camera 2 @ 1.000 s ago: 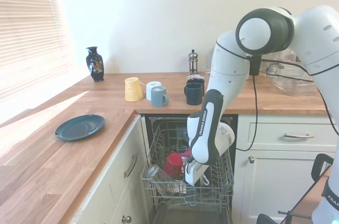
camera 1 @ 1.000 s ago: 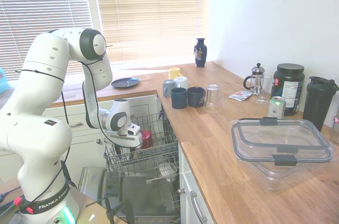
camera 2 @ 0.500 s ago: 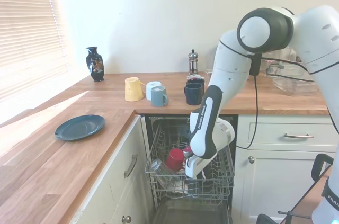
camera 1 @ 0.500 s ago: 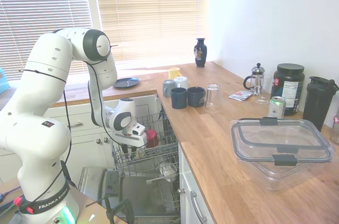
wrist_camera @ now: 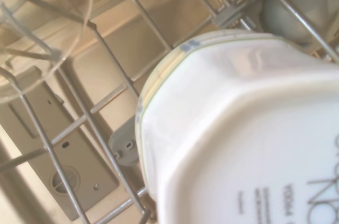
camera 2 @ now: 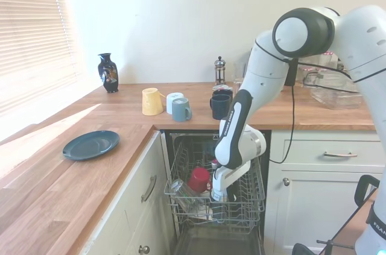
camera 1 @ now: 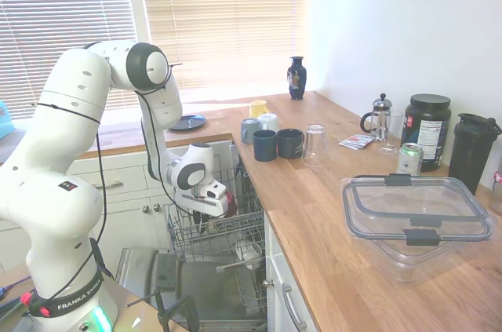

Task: Unload a mug from dishwasher

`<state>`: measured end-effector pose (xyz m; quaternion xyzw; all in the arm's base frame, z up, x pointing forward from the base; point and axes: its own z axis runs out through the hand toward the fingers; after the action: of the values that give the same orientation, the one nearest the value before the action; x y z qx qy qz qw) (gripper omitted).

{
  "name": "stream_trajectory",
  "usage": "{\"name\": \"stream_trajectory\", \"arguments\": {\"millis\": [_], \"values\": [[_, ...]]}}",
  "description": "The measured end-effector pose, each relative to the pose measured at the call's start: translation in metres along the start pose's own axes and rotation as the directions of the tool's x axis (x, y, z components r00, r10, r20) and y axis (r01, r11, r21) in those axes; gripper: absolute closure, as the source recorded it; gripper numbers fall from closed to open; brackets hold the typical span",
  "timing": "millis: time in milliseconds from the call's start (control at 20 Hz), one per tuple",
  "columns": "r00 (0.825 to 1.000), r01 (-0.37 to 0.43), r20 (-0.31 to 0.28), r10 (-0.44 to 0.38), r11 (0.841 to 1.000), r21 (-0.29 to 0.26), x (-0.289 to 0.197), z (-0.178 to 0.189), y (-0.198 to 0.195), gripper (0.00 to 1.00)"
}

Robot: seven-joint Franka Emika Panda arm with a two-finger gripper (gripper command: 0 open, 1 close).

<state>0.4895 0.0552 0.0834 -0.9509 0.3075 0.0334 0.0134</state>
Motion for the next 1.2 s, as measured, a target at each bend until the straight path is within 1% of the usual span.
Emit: {"name": "stream_trajectory", "arguments": {"millis": [200, 400, 850, 1050, 1200], "values": [[1.0, -0.009, -0.022, 0.009, 1.0, 0.013, 0.008, -0.021, 0.0, 1.0], [0.999, -0.003, -0.049, 0.004, 1.0, 0.021, 0.003, -0.043, -0.001, 1.0], [0.991, 0.008, -0.134, -0.007, 1.0, 0.011, -0.007, -0.092, -0.003, 1.0], [0.987, 0.014, -0.162, -0.013, 1.0, 0.003, -0.009, -0.123, -0.006, 1.0], [0.982, 0.011, -0.188, -0.011, 1.0, 0.003, -0.008, -0.155, -0.005, 1.0]]}}
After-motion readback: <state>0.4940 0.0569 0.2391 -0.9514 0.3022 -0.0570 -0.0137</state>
